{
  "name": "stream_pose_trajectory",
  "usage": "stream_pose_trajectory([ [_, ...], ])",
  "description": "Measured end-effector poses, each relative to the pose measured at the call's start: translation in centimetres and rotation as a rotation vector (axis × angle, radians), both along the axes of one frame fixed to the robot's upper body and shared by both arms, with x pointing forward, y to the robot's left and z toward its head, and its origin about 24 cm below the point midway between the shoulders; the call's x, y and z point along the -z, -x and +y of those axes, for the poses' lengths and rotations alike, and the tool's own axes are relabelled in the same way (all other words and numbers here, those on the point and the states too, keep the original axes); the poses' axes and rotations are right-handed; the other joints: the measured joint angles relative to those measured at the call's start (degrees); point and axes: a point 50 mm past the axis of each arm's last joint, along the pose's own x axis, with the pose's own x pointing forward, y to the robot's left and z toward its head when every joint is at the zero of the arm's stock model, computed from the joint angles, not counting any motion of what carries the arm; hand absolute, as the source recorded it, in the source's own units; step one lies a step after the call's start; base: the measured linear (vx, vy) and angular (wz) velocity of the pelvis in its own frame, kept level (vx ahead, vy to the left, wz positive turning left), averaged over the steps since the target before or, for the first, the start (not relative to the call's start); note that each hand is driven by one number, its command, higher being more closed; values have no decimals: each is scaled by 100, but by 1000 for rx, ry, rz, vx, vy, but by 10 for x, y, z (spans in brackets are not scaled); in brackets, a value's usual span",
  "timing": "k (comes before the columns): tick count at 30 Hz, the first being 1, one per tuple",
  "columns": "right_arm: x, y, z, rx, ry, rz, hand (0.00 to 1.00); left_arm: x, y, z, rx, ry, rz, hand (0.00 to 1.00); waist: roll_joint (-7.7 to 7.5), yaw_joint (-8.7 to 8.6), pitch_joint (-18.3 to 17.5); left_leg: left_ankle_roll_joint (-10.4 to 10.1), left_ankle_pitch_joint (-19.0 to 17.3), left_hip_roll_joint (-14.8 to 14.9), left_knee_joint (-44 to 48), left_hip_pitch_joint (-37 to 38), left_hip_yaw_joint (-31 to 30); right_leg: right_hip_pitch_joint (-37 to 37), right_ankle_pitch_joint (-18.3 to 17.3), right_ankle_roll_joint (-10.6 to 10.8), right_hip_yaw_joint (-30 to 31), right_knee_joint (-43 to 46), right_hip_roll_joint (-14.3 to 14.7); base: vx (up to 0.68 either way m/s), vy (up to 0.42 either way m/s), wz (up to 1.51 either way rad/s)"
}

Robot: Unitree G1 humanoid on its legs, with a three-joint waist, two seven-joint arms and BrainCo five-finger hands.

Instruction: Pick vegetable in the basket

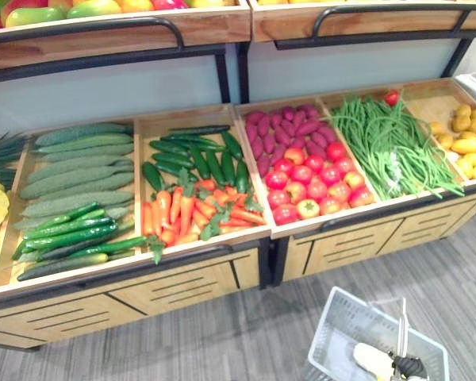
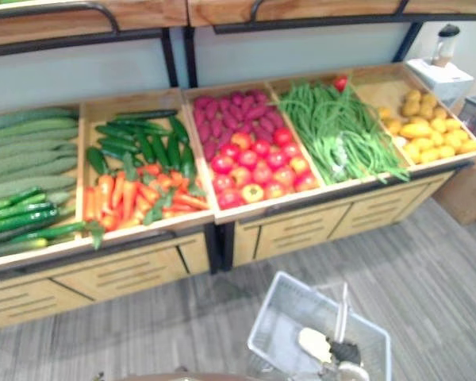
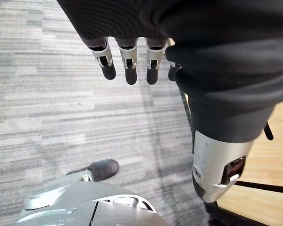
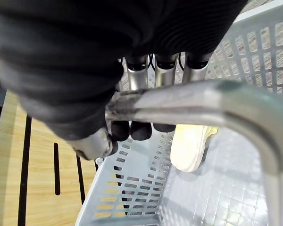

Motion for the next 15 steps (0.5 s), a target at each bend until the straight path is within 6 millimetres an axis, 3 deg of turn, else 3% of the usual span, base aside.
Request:
stream_pose_trajectory([
  [15, 0, -7, 6, -47, 3, -4, 100, -5, -26, 0, 39, -49, -72, 0, 46, -20, 57, -20, 29, 13, 11, -89, -323, 52, -18, -24, -162, -2, 21, 13, -12, 7],
])
